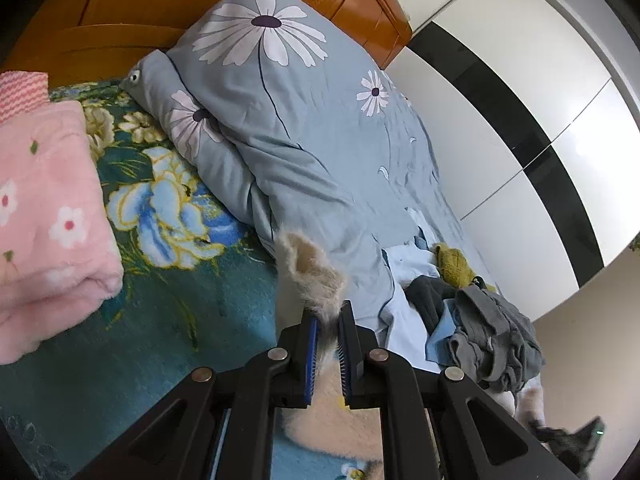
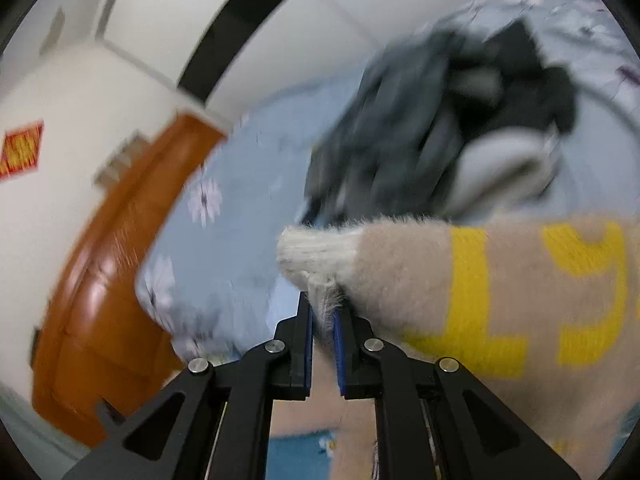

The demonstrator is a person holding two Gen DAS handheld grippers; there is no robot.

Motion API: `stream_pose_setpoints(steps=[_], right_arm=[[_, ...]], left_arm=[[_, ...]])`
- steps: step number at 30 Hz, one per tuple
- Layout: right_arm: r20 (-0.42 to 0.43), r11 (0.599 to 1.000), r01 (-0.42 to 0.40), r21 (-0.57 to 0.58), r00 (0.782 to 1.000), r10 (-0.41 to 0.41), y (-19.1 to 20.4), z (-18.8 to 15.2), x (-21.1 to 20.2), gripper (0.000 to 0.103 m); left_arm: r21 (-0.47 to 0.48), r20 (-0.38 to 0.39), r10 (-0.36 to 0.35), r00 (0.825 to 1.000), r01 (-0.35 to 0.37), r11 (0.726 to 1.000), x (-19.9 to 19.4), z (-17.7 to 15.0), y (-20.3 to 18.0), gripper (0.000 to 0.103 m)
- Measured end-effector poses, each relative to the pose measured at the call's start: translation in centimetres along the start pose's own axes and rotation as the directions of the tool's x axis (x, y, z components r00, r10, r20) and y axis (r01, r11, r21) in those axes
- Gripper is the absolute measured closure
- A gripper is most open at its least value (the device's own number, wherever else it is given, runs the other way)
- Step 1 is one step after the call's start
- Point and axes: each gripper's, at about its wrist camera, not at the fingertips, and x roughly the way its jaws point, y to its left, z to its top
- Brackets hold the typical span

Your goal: Fold clothes

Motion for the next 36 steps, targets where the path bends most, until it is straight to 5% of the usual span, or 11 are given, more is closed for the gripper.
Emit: stream_pose_setpoints(steps=[7,17,19,21,24,31,36], right_arm=[[-0.156,0.987,0.127,-0.096,0.978,-0.141,0.3,-5.2,7.4,0.094],[-0.239,0.977,0.129,-0.172,0.956,-0.169,0.6,-7.9,9.6,0.09],[-0.249,0.979,0.11,-0.172,0.957,-0.152,0.5,-8.0,9.4,0.086],[-0.281,0.979,0.084,-0.186,0.95,-0.135,0.5,-8.1,9.5,0.063],[-0.315,0.964,0.059,-0.261,0.938,-0.142,1.3,-8.1,9.5,0.059],[-0.115,0.976,-0.006,-0.216,0.993,-0.019,0.3,-5.8,-0.2,0.055],[0.023,0.994,0.099,-0.055,0.995,-0.098,-5.9,-5.1,-7.1,0.055]], left_arm=[[0.007,-0.004,0.003,1.0,-0.003,1.0,-0.1,0.3,0.5,0.093],[0.055,-0.02,-0.001,1.0,0.002,0.998,-0.2,0.0,-1.1,0.093],[0.071,-0.031,0.004,1.0,-0.002,0.997,0.1,-0.1,-1.7,0.093],[0.088,-0.043,0.01,0.999,-0.006,0.996,0.4,-0.2,-2.4,0.093],[0.118,-0.067,0.032,0.997,-0.024,0.993,1.1,-0.3,-3.2,0.093],[0.245,-0.065,0.03,0.997,-0.013,0.969,0.7,-1.7,-7.9,0.094],[0.399,-0.117,-0.063,0.991,0.105,0.911,0.6,-5.4,-15.0,0.094]])
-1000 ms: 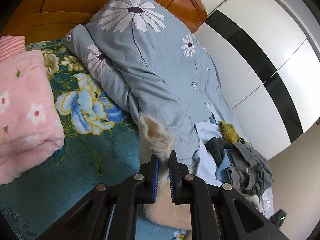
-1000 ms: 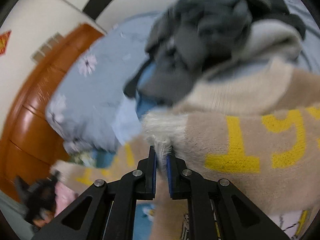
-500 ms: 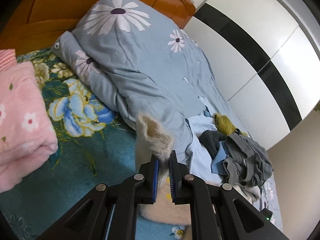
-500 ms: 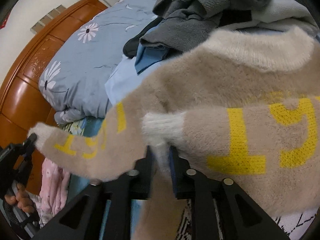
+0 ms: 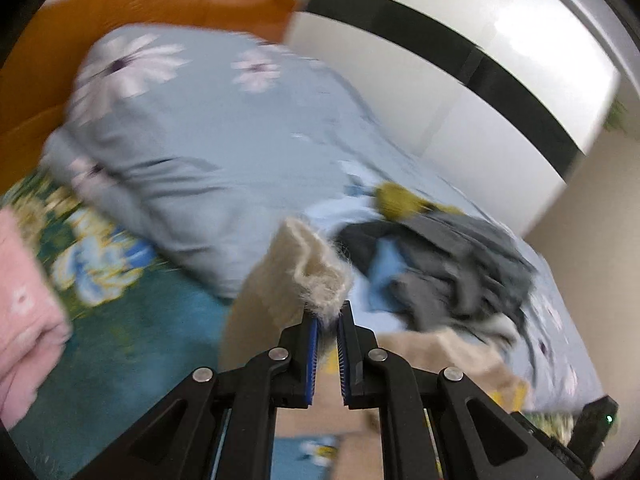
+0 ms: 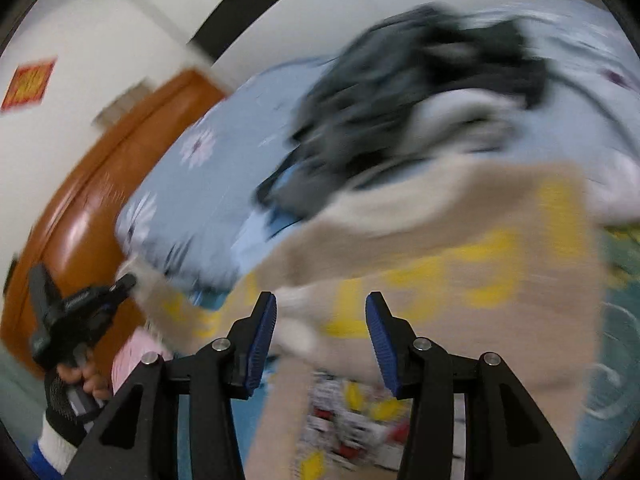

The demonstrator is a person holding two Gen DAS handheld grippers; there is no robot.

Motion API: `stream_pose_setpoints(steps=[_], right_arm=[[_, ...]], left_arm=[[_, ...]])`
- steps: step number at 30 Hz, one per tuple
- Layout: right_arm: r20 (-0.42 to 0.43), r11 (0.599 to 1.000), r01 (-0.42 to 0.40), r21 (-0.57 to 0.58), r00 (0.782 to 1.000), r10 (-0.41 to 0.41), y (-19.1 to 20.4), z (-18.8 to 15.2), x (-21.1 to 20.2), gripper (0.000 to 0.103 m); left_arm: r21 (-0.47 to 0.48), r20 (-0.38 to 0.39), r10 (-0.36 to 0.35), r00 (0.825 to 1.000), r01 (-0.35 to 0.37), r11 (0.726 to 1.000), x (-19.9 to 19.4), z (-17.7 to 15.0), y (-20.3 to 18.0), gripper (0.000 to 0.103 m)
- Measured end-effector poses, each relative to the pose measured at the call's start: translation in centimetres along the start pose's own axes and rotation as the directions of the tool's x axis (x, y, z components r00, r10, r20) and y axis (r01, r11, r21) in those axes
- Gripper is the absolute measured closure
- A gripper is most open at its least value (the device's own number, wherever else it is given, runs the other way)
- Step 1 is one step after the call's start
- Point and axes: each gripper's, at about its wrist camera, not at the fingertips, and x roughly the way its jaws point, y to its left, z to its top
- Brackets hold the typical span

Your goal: Fold clothes

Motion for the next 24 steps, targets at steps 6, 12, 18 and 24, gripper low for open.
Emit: stream_pose_setpoints(steps=[6,12,18,24], right_arm=[[0.027,0.961,0.104,0.255,0.993,-0.115,-9.6,-2.3,-4.4,0.055],[0.049,0.933,0.117,0.339,0.989,-0.142,-13.3,-4.2,-7.4,0.055],[0.06,0.92,0.14,0.366,0.983,-0.174,-15.4,-5.2,-9.6,0.055],[0.059,0.896,0.171,0.409,0.975,-0.213,-17.5,-6.3,-10.7,0.055]], left_arm=[[0.087,-0.084,-0.233,0.969,0.24,0.967,2.8,-2.2,-10.1,0.094],[0.108,-0.234,-0.415,0.879,0.447,0.888,6.6,-6.6,-20.1,0.094],[0.136,-0.393,-0.417,0.82,0.5,0.855,10.9,-11.6,-25.7,0.094],[0.141,-0.501,-0.356,0.789,0.48,0.866,12.8,-15.6,-25.4,0.094]])
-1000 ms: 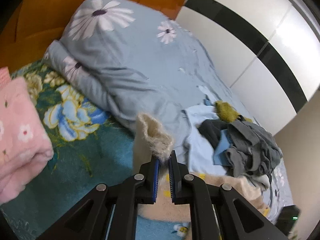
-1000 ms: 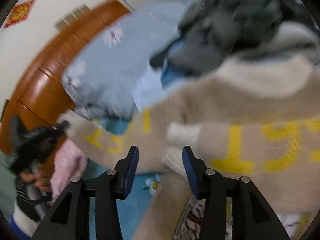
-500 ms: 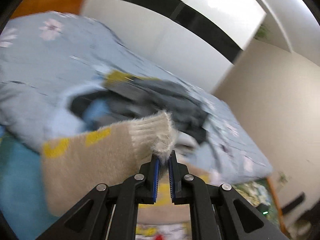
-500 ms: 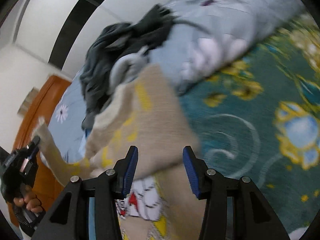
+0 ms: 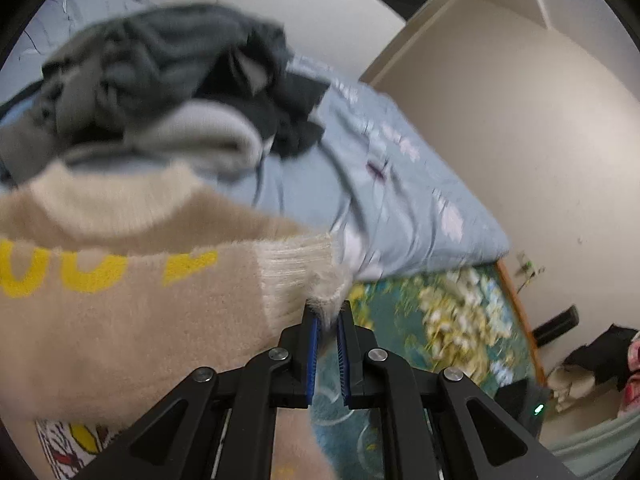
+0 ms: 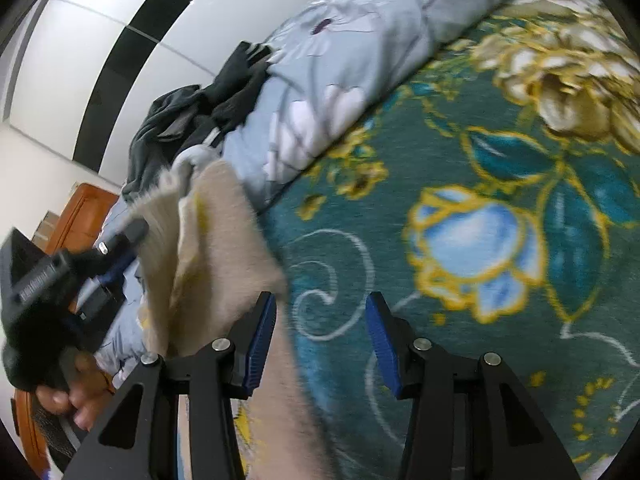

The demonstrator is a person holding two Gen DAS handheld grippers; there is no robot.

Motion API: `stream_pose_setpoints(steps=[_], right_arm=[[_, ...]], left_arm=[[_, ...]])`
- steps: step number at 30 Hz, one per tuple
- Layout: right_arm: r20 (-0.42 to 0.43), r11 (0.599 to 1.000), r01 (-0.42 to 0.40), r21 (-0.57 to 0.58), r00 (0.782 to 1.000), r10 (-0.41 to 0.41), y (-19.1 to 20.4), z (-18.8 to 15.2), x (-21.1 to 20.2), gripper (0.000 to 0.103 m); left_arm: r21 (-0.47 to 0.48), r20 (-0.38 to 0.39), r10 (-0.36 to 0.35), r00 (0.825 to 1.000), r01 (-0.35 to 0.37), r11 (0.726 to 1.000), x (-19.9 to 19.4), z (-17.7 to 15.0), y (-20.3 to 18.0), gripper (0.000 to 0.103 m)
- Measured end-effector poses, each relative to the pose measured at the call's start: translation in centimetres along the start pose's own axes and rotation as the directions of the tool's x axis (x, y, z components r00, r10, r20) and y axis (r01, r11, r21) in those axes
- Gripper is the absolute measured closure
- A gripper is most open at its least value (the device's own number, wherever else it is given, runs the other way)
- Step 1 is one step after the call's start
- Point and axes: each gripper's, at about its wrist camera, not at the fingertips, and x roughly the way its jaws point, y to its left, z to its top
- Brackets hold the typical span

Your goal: Fold clothes

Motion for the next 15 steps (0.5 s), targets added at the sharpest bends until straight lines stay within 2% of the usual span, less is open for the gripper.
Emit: stream_pose_setpoints(steps=[4,10,13,15], right_arm=[[-0.011,1.0,0.01,0.016,1.0,-0.01,-0.6,-0.2,0.3,0.055],[-0.027,1.0,0.006,-0.007,1.0,-0.007,0.1,-0.4,0.2,0.055],[-0.071,0.999,-0.014,-0.044,0.997,0.01,0.4,-0.7,-0.1,0.055],[-0.123,0.996,-0.033,-0.082,0.992,0.023,0.7,-1.2,0.0,0.055]], left_arm=[[-0.003,-0.106,0.043,0.993,-0.043,0.999,2.8,-1.6,0.9,0.092],[0.033,-0.168,0.084,0.982,-0.08,0.996,3.7,-2.6,0.6,0.086],[0.062,-0.187,0.072,0.98,-0.061,0.996,1.8,-2.9,0.1,0.065],[0.075,-0.167,0.09,0.982,-0.078,0.994,-1.0,-3.6,0.7,0.058]])
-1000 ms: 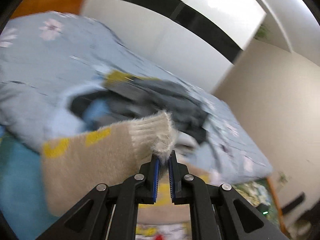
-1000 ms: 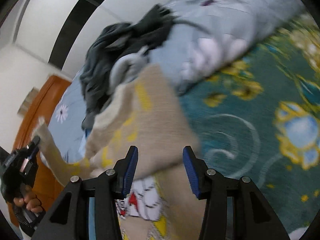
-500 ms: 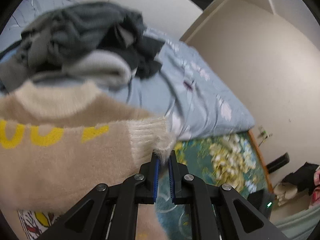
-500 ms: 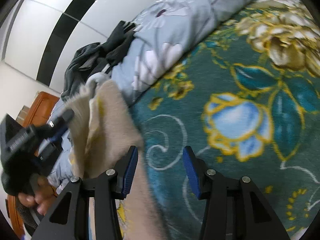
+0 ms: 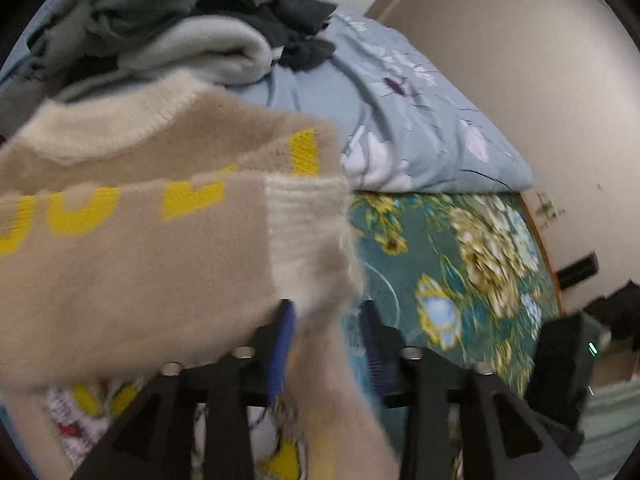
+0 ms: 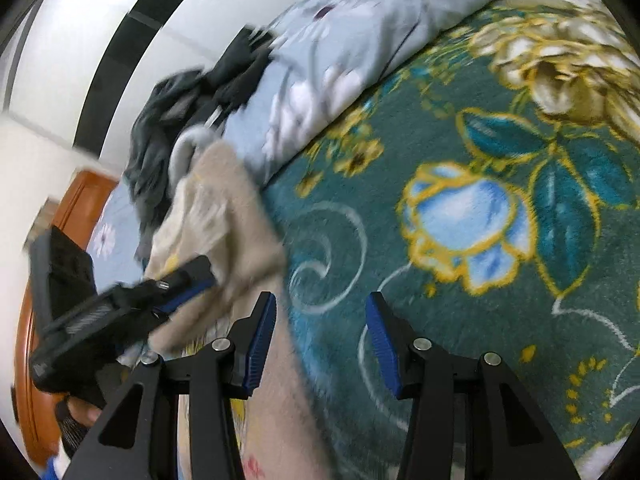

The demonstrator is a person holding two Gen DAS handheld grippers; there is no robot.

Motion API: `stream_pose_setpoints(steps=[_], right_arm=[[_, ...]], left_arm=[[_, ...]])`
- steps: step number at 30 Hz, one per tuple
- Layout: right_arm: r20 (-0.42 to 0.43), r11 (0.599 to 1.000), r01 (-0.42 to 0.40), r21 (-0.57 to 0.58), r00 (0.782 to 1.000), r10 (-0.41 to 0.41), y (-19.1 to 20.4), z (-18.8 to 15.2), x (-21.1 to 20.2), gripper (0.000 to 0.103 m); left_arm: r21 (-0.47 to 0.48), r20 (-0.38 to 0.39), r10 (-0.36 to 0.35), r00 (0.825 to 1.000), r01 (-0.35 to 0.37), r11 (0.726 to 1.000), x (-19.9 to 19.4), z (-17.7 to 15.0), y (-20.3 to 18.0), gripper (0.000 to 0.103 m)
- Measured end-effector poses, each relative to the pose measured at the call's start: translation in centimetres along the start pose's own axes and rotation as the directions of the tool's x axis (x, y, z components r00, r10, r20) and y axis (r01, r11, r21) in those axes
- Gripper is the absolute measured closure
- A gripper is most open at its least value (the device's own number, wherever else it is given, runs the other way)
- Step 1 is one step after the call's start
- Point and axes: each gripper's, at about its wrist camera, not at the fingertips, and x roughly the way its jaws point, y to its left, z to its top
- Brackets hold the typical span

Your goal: Fold clothes

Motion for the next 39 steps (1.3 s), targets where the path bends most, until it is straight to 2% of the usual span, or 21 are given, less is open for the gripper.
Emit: stream_pose_setpoints(steps=[3,6,8,10,12,14,17,18,20,22,25,27,31,34,37,39], right_arm=[[-0.099,0.998,-0.034,-0.059,0.995,0.028,0.5,-1.3,0.6,0.055],[-0.193,0.991,-0.092,-0.097,0.979,0.072,1.3,-3.2,1.1,0.055],[-0.246,0.988,-0.108,-0.106,0.966,0.079,1.6,-4.6,1.8,0.055],[-0.274,0.987,-0.125,-0.105,0.957,0.092,1.7,-5.5,2.2,0.054],[-0.27,0.986,-0.152,-0.067,0.954,0.129,1.3,-6.0,2.0,0.054],[-0.282,0.982,-0.191,-0.006,0.942,0.181,0.7,-6.2,2.0,0.054],[-0.311,0.969,-0.24,0.05,0.919,0.244,0.0,-6.6,1.8,0.054],[-0.322,0.966,-0.251,0.061,0.911,0.257,-0.2,-6.9,1.7,0.054],[-0.341,0.959,-0.27,0.081,0.897,0.281,-0.6,-7.5,1.4,0.055],[-0.357,0.954,-0.284,0.094,0.885,0.299,-0.9,-7.9,1.0,0.055],[-0.36,0.951,-0.292,0.1,0.88,0.308,-0.8,-8.1,1.1,0.055],[-0.357,0.948,-0.299,0.11,0.878,0.318,-0.7,-7.8,1.5,0.055],[-0.352,0.939,-0.323,0.118,0.871,0.344,0.5,-6.8,2.7,0.055],[-0.379,0.929,-0.353,0.113,0.849,0.369,1.1,-7.1,2.8,0.057],[-0.41,0.926,-0.358,0.118,0.832,0.374,0.8,-8.5,2.3,0.063],[-0.427,0.929,-0.349,0.121,0.827,0.366,0.4,-9.6,1.9,0.066]], left_arm=[[-0.013,0.039,0.061,0.997,-0.06,0.998,-4.3,-2.3,2.2,0.045],[-0.125,0.047,0.17,0.984,-0.163,0.979,-8.0,-5.3,7.2,0.043],[-0.25,0.008,0.259,0.966,-0.249,0.936,-10.1,-7.9,11.9,0.043],[-0.368,-0.036,0.256,0.966,-0.251,0.895,-11.4,-10.6,15.7,0.043],[-0.454,-0.073,0.199,0.977,-0.21,0.866,-11.9,-12.9,18.3,0.043],[-0.494,-0.097,0.139,0.986,-0.168,0.853,-11.8,-14.8,19.6,0.042],[-0.468,-0.124,0.028,0.992,-0.084,0.88,-10.9,-16.5,19.2,0.042],[-0.462,-0.117,0.012,0.993,-0.065,0.885,-10.8,-16.8,19.1,0.042],[-0.45,-0.094,-0.01,0.996,-0.034,0.893,-10.8,-17.2,18.8,0.042],[-0.455,-0.079,-0.066,0.995,0.023,0.89,-10.7,-17.5,18.8,0.043],[-0.468,-0.058,-0.163,0.985,0.117,0.876,-10.4,-18.0,18.8,0.043],[-0.476,-0.047,-0.194,0.98,0.149,0.867,-10.5,-18.1,18.8,0.043],[-0.514,-0.001,-0.281,0.96,0.241,0.823,-11.7,-18.2,19.3,0.044],[-0.521,0.0,-0.306,0.952,0.262,0.813,-12.7,-19.4,19.4,0.044],[-0.549,0.029,-0.344,0.938,0.303,0.779,-13.8,-20.9,19.3,0.044],[-0.553,0.048,-0.355,0.934,0.321,0.769,-14.1,-21.3,18.9,0.044]])
